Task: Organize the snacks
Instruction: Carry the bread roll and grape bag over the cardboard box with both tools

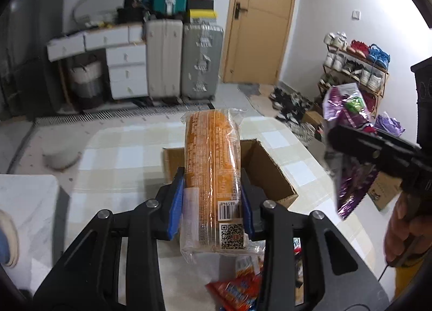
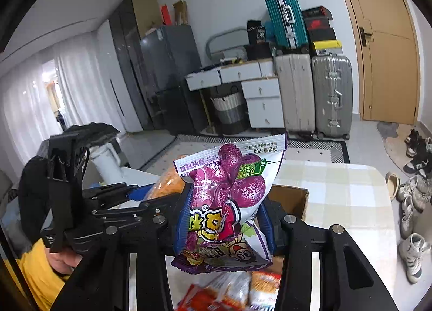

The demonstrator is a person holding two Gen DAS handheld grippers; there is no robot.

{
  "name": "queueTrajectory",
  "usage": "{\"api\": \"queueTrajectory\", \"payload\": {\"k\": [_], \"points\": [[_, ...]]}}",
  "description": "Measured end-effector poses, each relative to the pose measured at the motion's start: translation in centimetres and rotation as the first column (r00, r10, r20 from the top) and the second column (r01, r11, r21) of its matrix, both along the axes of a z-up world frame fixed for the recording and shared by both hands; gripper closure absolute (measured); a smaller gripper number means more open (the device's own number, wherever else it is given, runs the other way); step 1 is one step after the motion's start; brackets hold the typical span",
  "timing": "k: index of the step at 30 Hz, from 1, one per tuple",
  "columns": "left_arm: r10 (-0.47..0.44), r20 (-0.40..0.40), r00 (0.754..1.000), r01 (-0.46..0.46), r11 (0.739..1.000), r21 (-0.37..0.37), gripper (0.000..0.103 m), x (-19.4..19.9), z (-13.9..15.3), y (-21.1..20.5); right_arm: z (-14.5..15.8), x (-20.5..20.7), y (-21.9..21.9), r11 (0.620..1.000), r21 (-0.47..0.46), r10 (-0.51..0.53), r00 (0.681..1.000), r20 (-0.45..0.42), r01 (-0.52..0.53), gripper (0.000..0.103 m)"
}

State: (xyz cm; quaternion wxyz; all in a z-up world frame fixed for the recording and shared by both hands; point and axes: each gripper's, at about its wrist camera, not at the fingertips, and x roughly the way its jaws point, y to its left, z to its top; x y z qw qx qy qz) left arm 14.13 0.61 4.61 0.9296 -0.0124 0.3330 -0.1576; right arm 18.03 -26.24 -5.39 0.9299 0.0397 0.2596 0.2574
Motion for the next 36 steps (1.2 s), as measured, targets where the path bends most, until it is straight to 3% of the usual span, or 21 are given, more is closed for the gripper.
{"api": "queueTrajectory", "payload": {"k": [12, 19, 25, 36], "points": [[-0.013, -0.182, 0.983, 0.027, 0.997, 0.078, 0.070, 9.4, -7.3, -4.7, -7.1, 11.2, 0.9, 0.998, -0.056, -0.016, 0.976, -0.217, 0.004, 0.059], [-0.001, -0.234, 0.972, 0.025, 0.995, 0.100, 0.070, 12.9, -11.2, -5.5, -10.6, 13.1, 0.9, 0.998, -0.065, -0.016, 0.962, -0.274, -0.002, 0.059], [-0.009, -0.263, 0.965, 0.040, 0.993, 0.111, 0.070, 14.1, -13.3, -5.6, -11.6, 13.4, 1.2, 0.996, -0.083, -0.011, 0.960, -0.279, -0.012, 0.059], [-0.001, -0.272, 0.962, 0.037, 0.992, 0.125, 0.070, 14.8, -14.7, -5.3, -13.1, 14.5, 1.9, 0.994, -0.110, -0.021, 0.949, -0.315, -0.014, 0.058]]}}
